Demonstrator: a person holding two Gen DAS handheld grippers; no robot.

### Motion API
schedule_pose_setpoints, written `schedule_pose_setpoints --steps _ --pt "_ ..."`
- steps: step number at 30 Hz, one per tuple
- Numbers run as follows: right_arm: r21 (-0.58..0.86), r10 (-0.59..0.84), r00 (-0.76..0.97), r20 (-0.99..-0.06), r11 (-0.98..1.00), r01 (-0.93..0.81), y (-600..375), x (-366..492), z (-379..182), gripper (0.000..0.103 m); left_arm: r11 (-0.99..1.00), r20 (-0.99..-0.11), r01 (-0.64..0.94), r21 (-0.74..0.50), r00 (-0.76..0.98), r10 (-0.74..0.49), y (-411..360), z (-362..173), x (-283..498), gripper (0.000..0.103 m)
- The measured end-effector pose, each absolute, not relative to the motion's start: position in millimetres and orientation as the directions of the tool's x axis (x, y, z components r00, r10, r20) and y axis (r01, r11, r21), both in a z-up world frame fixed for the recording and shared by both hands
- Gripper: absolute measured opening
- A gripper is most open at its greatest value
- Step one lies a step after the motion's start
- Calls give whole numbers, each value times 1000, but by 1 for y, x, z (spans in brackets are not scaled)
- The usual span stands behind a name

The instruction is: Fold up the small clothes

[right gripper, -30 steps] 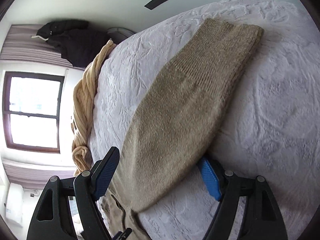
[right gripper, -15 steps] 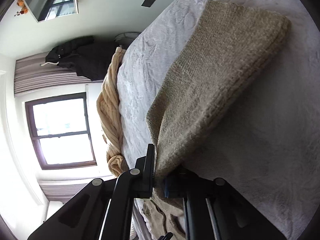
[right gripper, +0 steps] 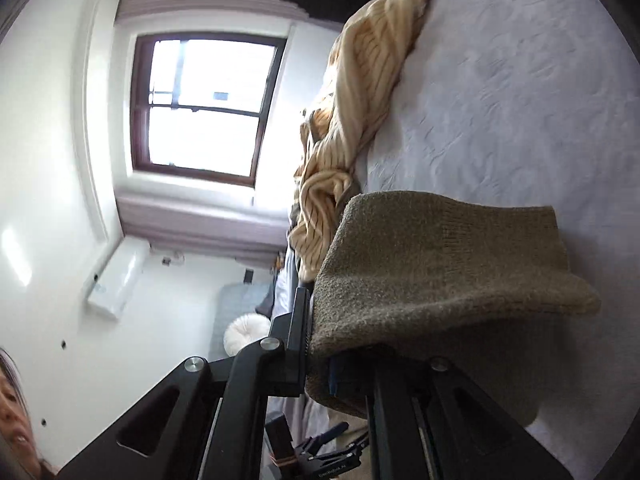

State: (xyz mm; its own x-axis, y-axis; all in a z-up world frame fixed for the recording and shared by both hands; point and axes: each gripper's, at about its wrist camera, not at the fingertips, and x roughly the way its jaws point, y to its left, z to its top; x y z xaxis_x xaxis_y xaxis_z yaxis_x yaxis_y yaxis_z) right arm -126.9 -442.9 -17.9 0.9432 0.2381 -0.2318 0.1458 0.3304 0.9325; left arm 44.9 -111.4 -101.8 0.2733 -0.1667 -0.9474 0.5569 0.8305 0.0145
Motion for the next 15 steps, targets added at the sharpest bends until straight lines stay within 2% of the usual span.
schedule_pose_setpoints --steps 4,6,9,11,12,14,15 --pt "883 380 859 -344 442 158 -384 -53 -27 8 875 -941 484 28 309 -141 -76 -104 84 103" --pt "851 431 793 -431 486 198 -350 -18 -48 9 891 -941 453 35 316 -124 -61 -106 97 103" --pt "778 445 670 -594 531 337 -314 6 -102 12 906 -944 423 17 305 -124 -39 -111 105 103" --pt "742 444 608 -658 522 421 -309 18 -132 13 911 -943 413 -10 300 -146 -26 -109 104 103" --pt "747 446 608 -657 496 443 -311 19 -140 16 911 -941 411 -20 301 -156 -22 -108 102 103" --pt "780 435 650 -623 416 468 -317 7 -145 30 908 -937 418 -42 298 -181 -13 -107 100 103" --pt "791 416 676 -608 383 477 -321 2 -144 45 906 -936 420 -57 293 -195 -10 -105 97 103"
